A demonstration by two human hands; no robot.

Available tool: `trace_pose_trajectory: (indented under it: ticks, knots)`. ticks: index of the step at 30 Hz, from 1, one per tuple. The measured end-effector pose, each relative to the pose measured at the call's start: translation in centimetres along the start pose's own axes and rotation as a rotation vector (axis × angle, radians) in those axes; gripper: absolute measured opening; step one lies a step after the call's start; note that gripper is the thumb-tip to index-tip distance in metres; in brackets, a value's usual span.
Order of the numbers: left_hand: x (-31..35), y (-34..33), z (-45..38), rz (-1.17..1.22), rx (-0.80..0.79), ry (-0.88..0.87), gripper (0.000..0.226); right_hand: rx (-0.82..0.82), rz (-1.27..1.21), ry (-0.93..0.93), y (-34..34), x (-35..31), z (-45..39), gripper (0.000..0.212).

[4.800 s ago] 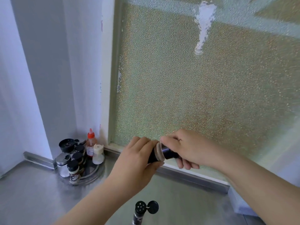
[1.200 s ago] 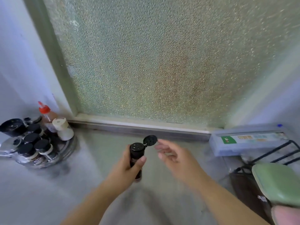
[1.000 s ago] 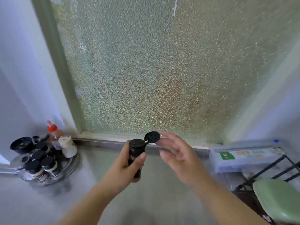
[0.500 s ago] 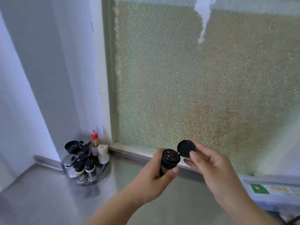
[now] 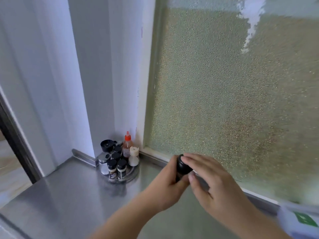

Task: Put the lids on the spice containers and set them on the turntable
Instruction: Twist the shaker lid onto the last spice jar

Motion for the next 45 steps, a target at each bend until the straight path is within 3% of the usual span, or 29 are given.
trace_pose_trajectory:
  ticks: [5,8,10,12,14,17,19,23,26,29,33,37,41,45]
  knots:
    - [0.5,1.3,-0.3,-0.101,-0.013,0.031,0.017,-0.298,-0.207,-0.055,0.8,1.4,-3.2,0.037]
    - [1.2,1.7,-1.1,-0.192,-0.063,0.069,0.027,-0.522,-0.145,-0.093,0.7,2.0,-4.7,0.05]
    - [0.4,1.7,-1.3,-0.099,-0.087,0.158,0.034,-0.567,-0.076,-0.094,0.8,2.1,-5.3,0.048]
    - [-0.7,1.5,-1.3,0.054,-0.094,0.224,0.029,-0.58,-0.05,-0.11,1.0,2.4,-5.2,0.045]
    - [-1.4,1.4,-1.5,0.089,-0.075,0.249,0.028,-0.591,-0.051,-0.139,1.1,2.8,-4.7,0.042]
    - [-2.3,0.9,-1.8,0.148,-0.09,0.265,0.043,-0.585,-0.031,-0.206,1.5,3.8,-3.8,0.04]
    - [-2.3,0.1,-1.9,0.199,-0.128,0.264,0.038,-0.578,0.002,-0.266,1.6,4.7,-3.2,0.037]
    - [-1.3,-1.0,-2.8,-0.028,-0.082,0.17,0.023,-0.558,-0.022,-0.456,1.9,6.9,-1.5,0.03]
    - [0.0,-2.6,-3.7,-0.14,-0.058,0.07,0.031,-0.541,-0.068,-0.607,2.4,8.2,0.2,0.055]
    - [-0.3,-5.2,-4.6,-0.026,-0.132,0.089,0.028,-0.557,-0.117,-0.717,4.1,9.8,1.9,0.074]
    - [-2.0,-8.3,-5.4,0.12,-0.183,0.134,0.019,-0.659,-0.134,-0.584,6.5,10.0,3.7,0.058]
    - [-1.4,-11.8,-6.4,0.127,-0.236,0.107,0.022,-0.585,-0.035,-0.679,8.5,11.0,5.6,0.025]
    - [0.2,-14.8,-8.0,0.169,-0.239,0.053,0.028,-0.517,-0.138,-0.872,11.0,12.5,8.3,0.047]
    - [0.6,-18.0,-8.7,0.22,-0.326,0.038,0.031,-0.567,-0.084,-0.802,13.8,12.5,10.9,0.062]
Point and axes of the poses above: each hand's wrist, its own z-axis away from the middle knuckle, its own y-axis out of the back of the hand, x = y × z, the point moved 8 cm from there along -z, towards the middle knuckle, and after that the axes turned 6 degrees about -x, right-handed, at the moved point
